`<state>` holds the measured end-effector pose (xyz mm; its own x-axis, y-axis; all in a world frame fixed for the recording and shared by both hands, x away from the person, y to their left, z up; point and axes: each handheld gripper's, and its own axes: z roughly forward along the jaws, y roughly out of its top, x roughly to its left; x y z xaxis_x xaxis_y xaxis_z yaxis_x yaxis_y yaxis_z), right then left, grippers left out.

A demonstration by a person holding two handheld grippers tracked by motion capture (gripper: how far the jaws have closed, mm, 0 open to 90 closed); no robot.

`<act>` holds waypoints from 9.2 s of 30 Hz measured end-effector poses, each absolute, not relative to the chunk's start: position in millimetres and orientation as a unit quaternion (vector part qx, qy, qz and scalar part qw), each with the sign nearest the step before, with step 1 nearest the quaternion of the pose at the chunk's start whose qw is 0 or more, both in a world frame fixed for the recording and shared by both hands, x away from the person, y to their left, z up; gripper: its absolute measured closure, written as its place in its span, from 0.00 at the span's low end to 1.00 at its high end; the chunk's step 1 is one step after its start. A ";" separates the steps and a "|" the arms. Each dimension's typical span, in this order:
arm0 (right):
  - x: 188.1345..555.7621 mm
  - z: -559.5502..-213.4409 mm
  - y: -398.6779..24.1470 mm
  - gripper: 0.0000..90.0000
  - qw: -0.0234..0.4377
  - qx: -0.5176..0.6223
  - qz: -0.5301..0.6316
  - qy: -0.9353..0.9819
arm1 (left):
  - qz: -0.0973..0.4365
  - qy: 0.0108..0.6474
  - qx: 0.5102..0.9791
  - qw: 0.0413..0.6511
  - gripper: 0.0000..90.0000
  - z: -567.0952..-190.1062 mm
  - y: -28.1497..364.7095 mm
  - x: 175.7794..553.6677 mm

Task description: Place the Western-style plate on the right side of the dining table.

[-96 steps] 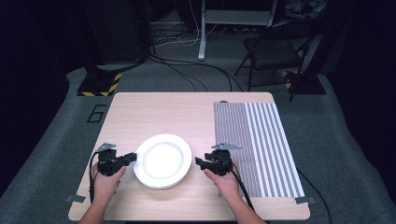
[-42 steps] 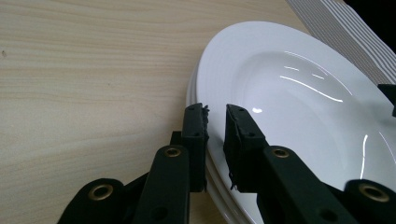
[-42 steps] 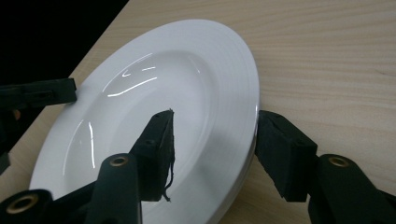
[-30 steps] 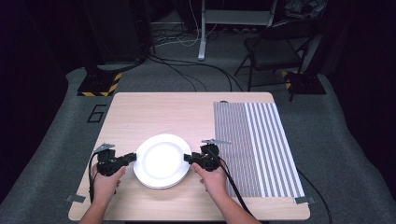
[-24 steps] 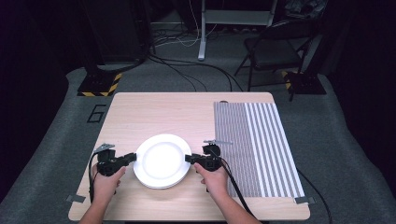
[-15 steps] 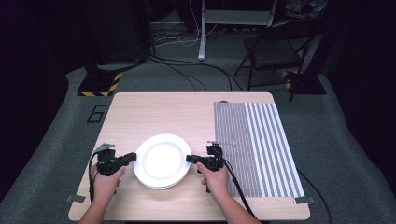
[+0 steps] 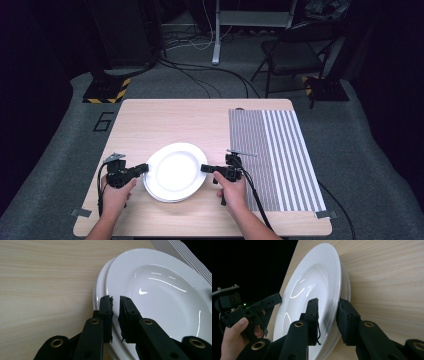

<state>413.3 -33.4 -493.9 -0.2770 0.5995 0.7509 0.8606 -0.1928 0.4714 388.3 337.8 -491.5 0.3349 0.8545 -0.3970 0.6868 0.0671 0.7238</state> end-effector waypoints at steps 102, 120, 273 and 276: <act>414.3 -472.5 -51.7 0.93 0.148 -0.579 -0.499 -0.628 | 0.079 0.538 0.688 0.481 0.63 -497.8 316.8 389.7; 412.1 -479.4 -71.2 0.91 0.155 -0.595 -0.506 -0.605 | 0.079 0.538 0.686 0.483 0.54 -496.8 313.1 388.3; 380.4 -455.4 -122.6 0.77 0.038 -0.566 -0.530 -0.630 | 0.070 0.495 0.680 0.536 0.70 -454.5 220.4 394.2; 379.3 -454.7 -129.2 0.77 0.034 -0.569 -0.530 -0.628 | 0.068 0.491 0.683 0.535 0.70 -454.5 213.5 396.7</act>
<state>379.3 -129.2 -454.7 -0.3505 0.6791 0.6450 0.7507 -0.2081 0.6270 396.7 213.5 -454.5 0.5077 0.7450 -0.4328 0.5984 0.0565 0.7992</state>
